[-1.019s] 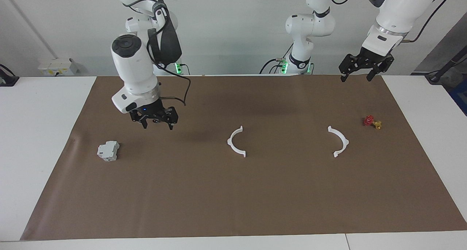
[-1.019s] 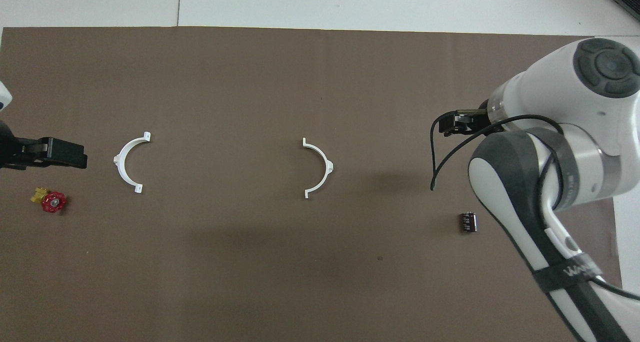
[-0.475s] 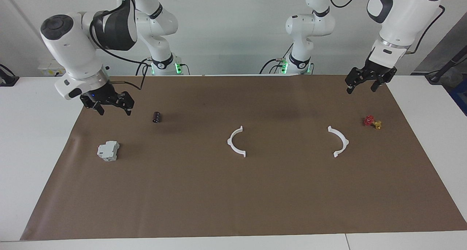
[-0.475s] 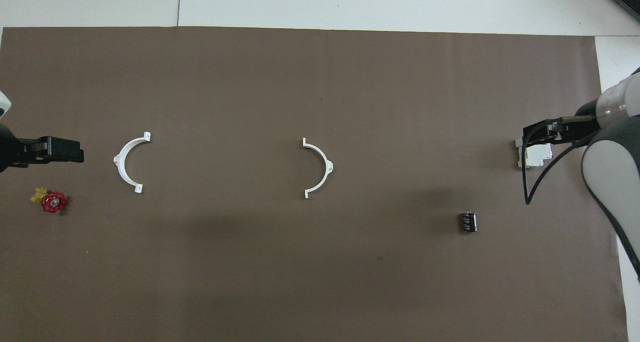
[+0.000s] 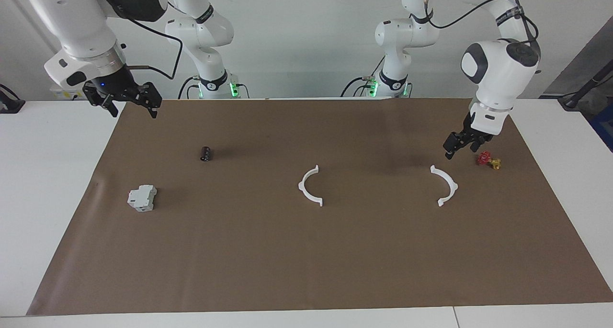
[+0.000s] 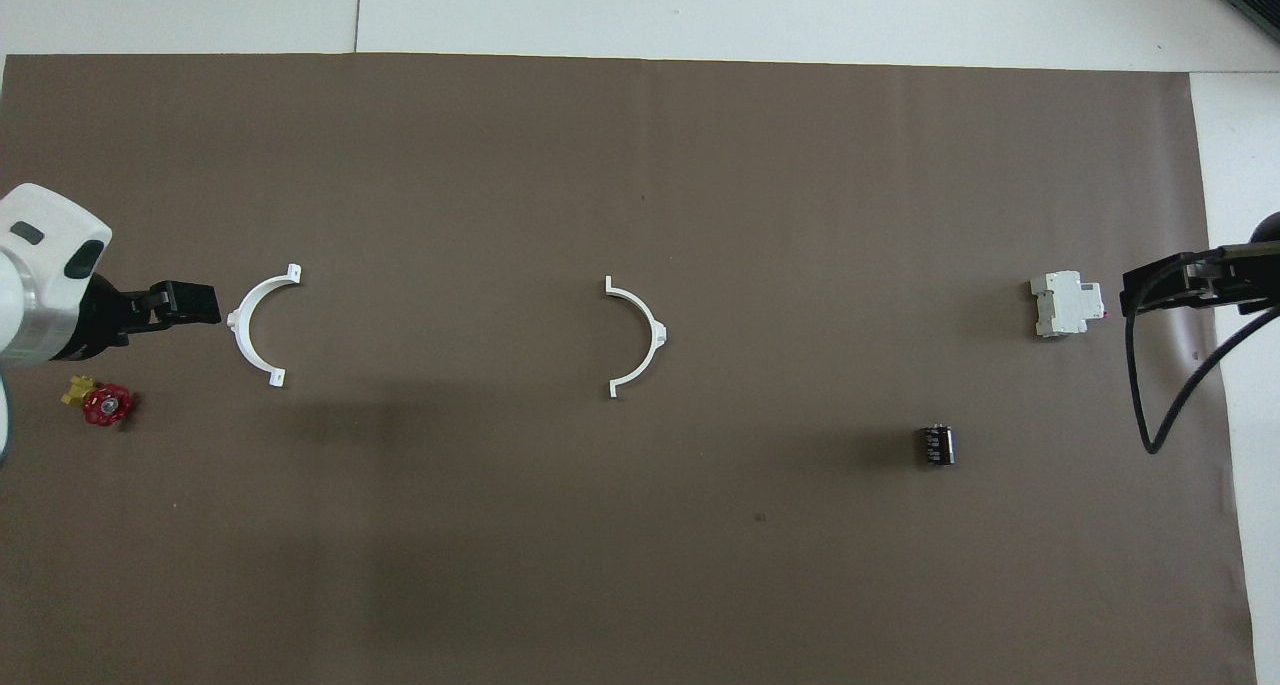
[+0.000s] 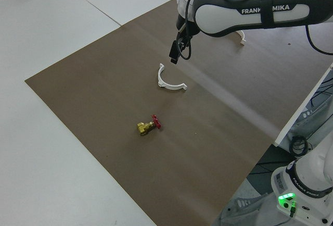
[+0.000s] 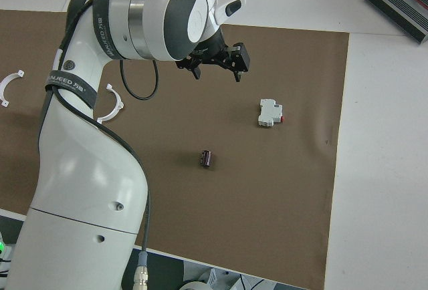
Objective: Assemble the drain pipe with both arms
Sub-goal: 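Grasp the other white clamp half with the left gripper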
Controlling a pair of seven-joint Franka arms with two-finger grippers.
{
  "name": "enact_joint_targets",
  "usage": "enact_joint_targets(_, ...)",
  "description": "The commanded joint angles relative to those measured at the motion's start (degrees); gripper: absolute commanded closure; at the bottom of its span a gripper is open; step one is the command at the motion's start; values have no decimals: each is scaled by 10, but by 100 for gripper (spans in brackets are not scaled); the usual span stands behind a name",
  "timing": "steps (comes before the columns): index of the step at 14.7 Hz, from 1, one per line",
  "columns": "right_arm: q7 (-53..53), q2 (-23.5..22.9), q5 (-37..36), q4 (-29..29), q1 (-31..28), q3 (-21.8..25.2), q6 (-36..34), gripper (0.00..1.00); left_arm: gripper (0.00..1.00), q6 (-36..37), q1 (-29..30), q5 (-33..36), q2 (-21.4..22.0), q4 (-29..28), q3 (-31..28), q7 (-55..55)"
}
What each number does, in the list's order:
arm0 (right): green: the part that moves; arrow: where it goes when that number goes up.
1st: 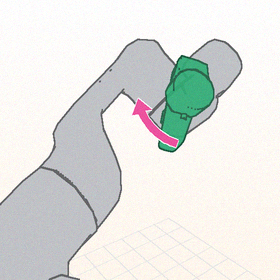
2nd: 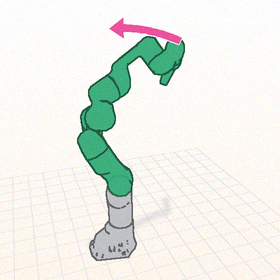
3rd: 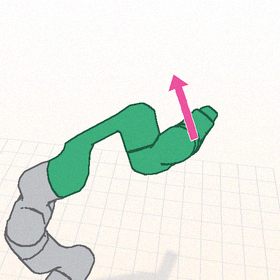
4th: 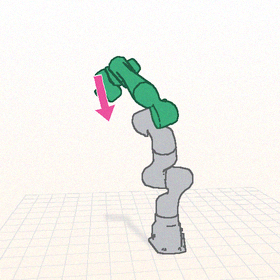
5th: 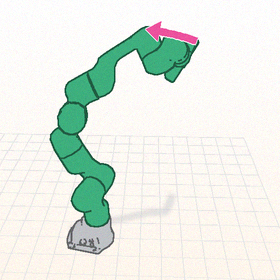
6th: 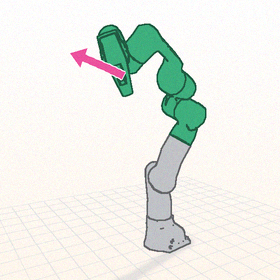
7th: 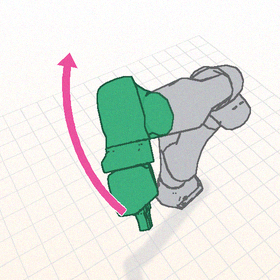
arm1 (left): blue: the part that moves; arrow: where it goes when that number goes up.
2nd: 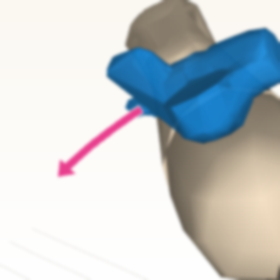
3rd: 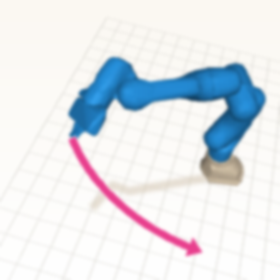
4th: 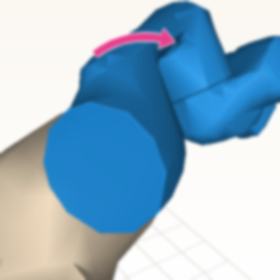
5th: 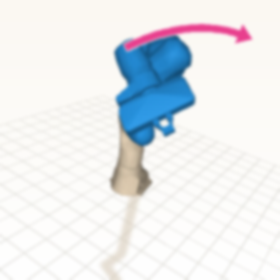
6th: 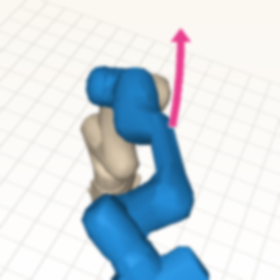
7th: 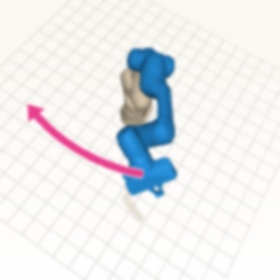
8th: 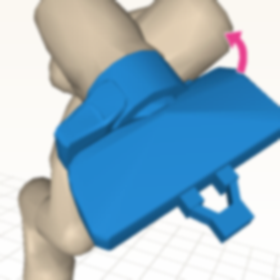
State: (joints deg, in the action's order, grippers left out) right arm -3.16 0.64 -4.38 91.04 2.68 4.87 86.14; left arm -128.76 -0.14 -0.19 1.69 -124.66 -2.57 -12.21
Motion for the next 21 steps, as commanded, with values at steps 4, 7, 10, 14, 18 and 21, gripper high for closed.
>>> enact_joint_targets(4, -31, 20, -5, 37, -5, -1, -1, 0, 0, -130, 44, 1, -20, -88, 4, -19)
enact_joint_targets(7, -26, 17, -2, 34, -5, -1, 3, 0, 0, -155, 19, 1, -46, -88, 4, -62)
enact_joint_targets(10, -30, 13, 33, 20, -7, 0, 0, 0, 0, -173, 1, 1, -69, -85, 4, -77)
enact_joint_targets(14, -31, 16, 26, 12, -3, -1, -11, 0, 0, -184, 2, 1, -79, -85, 4, -77)
enact_joint_targets(18, -31, 19, 24, 11, -2, -3, -12, 0, 0, -184, 2, 1, -79, -87, 4, -77)
enact_joint_targets(21, -28, 21, 26, 15, -2, -3, -6, 0, 0, -185, 2, 1, -87, -87, 4, -77)
